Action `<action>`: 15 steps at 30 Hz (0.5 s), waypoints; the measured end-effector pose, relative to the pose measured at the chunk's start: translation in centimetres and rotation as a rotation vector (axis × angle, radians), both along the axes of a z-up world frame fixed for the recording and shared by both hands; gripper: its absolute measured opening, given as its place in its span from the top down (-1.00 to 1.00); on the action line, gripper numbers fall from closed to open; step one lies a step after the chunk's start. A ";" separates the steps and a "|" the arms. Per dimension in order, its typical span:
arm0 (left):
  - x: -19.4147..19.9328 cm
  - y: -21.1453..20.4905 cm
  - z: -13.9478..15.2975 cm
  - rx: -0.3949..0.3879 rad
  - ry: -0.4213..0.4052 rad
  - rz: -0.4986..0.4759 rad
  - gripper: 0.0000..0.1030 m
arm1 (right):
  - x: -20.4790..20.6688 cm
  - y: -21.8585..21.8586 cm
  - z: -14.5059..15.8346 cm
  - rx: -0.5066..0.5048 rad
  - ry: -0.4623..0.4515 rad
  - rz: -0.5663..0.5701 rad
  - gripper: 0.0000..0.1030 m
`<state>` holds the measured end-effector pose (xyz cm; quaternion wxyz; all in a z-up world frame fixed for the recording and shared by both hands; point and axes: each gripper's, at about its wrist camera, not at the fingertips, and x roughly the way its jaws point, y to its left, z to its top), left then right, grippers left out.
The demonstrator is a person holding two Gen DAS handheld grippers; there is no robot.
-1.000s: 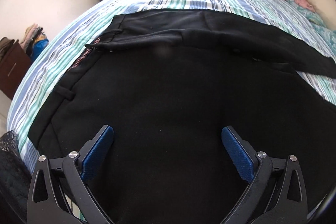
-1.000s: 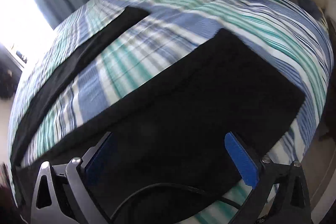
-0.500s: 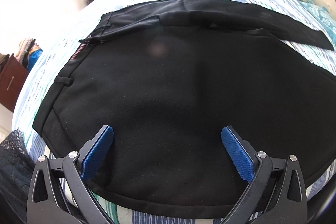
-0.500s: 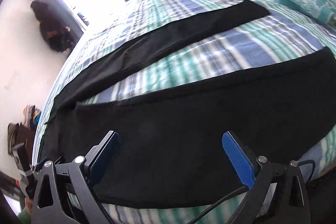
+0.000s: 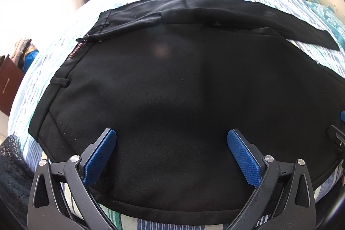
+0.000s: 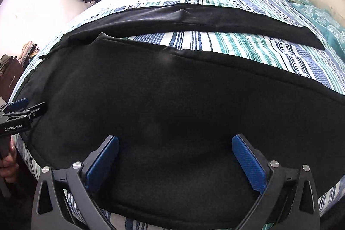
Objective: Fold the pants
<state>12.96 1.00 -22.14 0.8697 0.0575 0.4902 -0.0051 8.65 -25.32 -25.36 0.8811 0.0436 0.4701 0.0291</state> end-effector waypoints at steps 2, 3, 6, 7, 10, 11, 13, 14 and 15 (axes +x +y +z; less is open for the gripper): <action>0.0 0.0 0.0 0.001 0.000 0.000 -0.99 | 0.0 0.0 0.0 -0.006 -0.003 -0.001 -1.00; 0.0 0.0 0.1 0.002 -0.003 0.000 -0.99 | 0.2 0.1 0.0 -0.010 -0.003 -0.002 -1.00; -0.3 -0.1 0.0 0.001 -0.021 -0.002 -0.99 | 0.4 0.2 0.1 -0.020 -0.003 -0.004 -1.00; -0.3 -0.1 0.1 0.001 -0.021 -0.003 -0.99 | 0.5 0.3 0.1 -0.023 -0.003 -0.006 -1.00; 0.0 0.1 0.4 -0.010 0.011 -0.004 -0.99 | 0.5 0.3 0.2 -0.022 0.002 -0.009 -1.00; 0.1 0.3 0.7 -0.013 0.024 -0.006 -0.99 | 0.6 0.2 0.2 -0.019 0.004 -0.008 -1.00; 0.3 0.4 1.3 -0.019 0.048 -0.003 -0.99 | 0.6 0.2 0.2 -0.020 0.007 -0.007 -1.00; 0.3 0.4 1.8 -0.027 0.051 -0.001 -0.99 | 0.6 0.3 0.2 -0.021 0.009 -0.007 -1.00; 0.4 0.5 2.6 -0.050 0.035 0.000 -0.99 | 0.6 0.3 0.2 -0.021 0.012 -0.007 -1.00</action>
